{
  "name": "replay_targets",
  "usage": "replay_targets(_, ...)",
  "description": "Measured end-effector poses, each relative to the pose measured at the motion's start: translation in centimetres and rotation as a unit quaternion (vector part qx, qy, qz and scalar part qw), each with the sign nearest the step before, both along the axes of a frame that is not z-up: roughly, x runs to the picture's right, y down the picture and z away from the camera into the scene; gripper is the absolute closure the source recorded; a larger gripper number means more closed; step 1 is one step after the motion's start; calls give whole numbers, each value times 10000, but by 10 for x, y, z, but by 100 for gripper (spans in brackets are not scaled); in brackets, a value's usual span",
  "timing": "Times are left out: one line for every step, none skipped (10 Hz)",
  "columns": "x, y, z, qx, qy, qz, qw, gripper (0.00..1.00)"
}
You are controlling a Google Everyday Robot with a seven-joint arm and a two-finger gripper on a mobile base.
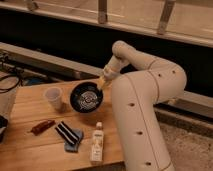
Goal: Pick up the ceramic bowl
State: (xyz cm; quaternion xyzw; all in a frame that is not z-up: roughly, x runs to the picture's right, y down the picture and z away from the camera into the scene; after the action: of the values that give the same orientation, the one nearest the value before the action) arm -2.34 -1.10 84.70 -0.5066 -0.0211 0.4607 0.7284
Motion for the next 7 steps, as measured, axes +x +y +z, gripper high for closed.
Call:
replay_targets(3,-2,-1,-79,74,11,9999,98)
replay_targets(4,-1,3,-138,90,23,9999,98)
replay_targets(4,3,9,-155,102,28,9998,98)
replay_targets(3,8,15,-110,74,4,9999,98)
replay_targets(1,10,16,-78,50,-23,10000,98)
replay_targets(-1,9,15,-61,34,-40,10000,98)
replay_targets(-4,3,8,-60,10,-70,10000,98)
